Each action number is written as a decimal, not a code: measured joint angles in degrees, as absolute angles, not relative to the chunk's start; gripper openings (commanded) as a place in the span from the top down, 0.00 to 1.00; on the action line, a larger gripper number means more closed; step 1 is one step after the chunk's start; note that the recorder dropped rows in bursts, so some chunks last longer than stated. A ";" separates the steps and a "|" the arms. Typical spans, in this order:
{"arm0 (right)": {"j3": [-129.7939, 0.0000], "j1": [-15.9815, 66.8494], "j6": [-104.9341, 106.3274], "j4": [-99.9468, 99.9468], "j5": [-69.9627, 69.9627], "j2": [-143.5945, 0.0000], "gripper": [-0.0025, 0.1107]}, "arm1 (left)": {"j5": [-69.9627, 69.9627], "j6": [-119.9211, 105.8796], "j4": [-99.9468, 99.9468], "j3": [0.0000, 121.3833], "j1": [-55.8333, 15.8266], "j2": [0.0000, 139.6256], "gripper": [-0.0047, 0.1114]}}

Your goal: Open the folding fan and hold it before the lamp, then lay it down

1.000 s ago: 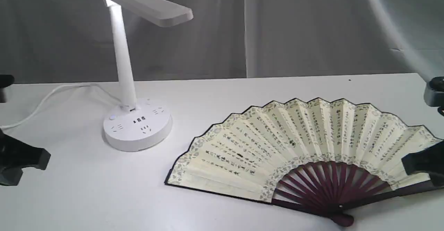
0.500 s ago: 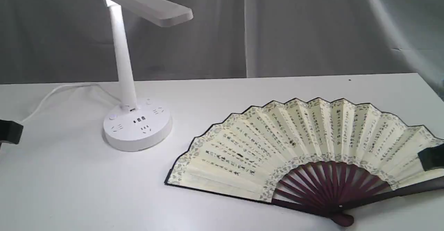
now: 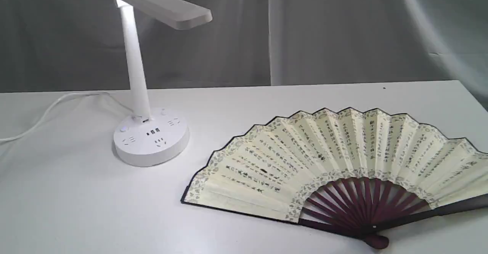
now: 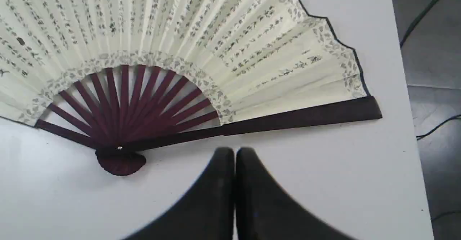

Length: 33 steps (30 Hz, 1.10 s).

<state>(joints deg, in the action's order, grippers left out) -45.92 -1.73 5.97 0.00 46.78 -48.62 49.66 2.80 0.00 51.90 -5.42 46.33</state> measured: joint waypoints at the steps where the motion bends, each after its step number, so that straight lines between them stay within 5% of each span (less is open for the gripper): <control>1: -45.92 -1.73 5.98 0.00 47.21 -47.48 0.98 | 49.66 3.15 0.00 51.90 -5.42 45.18 0.96; 24: -45.92 -1.73 5.87 1.57 59.98 -11.41 0.98 | 55.17 5.08 1.50 51.99 -5.42 2.00 0.96; 33: -46.14 -1.73 4.49 6.44 66.70 -0.21 0.98 | 60.14 2.56 2.41 53.33 -5.45 0.00 0.96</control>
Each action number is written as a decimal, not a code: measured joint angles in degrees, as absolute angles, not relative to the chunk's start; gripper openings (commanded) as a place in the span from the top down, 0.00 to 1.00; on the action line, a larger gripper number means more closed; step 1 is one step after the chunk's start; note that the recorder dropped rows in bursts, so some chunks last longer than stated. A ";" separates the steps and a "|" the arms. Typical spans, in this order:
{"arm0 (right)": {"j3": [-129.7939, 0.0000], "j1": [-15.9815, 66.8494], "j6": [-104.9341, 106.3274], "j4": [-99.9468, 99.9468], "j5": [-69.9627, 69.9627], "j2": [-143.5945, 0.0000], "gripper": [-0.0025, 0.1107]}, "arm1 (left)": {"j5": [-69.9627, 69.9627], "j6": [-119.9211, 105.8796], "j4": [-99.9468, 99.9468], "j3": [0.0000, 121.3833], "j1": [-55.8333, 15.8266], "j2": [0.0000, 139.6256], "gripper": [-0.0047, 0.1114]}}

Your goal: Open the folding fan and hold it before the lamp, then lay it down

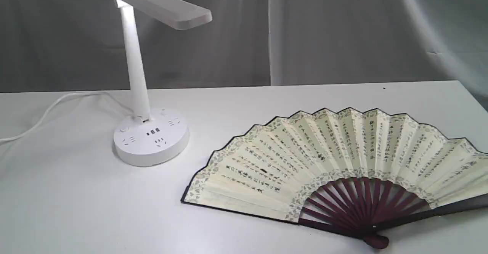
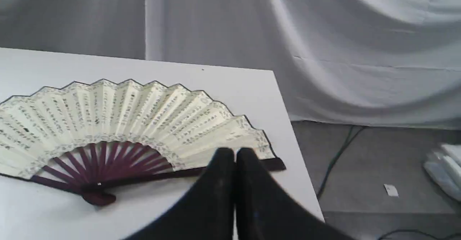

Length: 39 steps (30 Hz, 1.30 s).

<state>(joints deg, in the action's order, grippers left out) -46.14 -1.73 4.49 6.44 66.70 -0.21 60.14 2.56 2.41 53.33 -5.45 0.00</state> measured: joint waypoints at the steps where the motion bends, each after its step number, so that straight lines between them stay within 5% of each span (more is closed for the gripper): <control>1: -46.12 -1.73 4.28 6.79 67.21 -0.11 0.98 | 59.94 1.78 2.41 53.33 -5.45 0.04 0.96; 11: -40.00 -1.73 3.18 5.58 58.93 -0.11 0.98 | 44.57 0.00 0.00 43.06 -5.45 0.04 0.96; 29: -10.42 -1.73 2.35 -3.01 19.22 -0.22 0.98 | 6.61 0.00 -1.42 6.16 -5.45 0.15 0.96; 39: -0.20 -1.73 2.58 -2.69 13.41 -0.22 0.98 | 5.71 0.00 -0.94 0.28 -5.45 0.15 0.96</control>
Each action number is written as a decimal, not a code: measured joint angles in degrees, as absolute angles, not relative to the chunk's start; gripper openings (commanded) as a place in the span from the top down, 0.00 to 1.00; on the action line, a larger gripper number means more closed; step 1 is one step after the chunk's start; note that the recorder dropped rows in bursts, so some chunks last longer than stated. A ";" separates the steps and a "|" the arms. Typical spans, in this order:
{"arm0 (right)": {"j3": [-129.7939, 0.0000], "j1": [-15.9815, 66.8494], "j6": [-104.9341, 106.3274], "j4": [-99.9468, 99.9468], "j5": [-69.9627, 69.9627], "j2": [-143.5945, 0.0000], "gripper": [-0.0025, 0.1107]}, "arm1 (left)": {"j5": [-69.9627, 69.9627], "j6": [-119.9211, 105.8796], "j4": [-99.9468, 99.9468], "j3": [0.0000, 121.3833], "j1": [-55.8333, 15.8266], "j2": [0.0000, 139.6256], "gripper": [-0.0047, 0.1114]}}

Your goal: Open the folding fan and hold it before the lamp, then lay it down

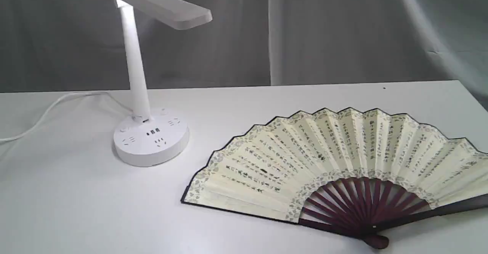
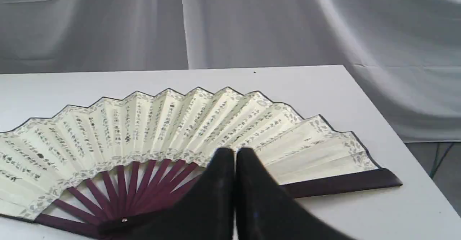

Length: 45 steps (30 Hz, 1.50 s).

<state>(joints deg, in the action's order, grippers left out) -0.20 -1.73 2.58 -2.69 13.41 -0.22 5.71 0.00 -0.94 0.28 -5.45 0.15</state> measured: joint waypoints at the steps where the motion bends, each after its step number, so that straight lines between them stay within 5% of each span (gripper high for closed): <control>1: -0.20 -1.73 3.02 -2.24 13.28 -0.22 0.98 | 5.96 0.00 -0.94 0.28 -5.45 0.15 0.96; 45: -0.20 -1.73 3.70 1.95 13.06 -0.22 0.98 | 6.17 0.00 -0.94 0.28 -1.43 0.15 0.96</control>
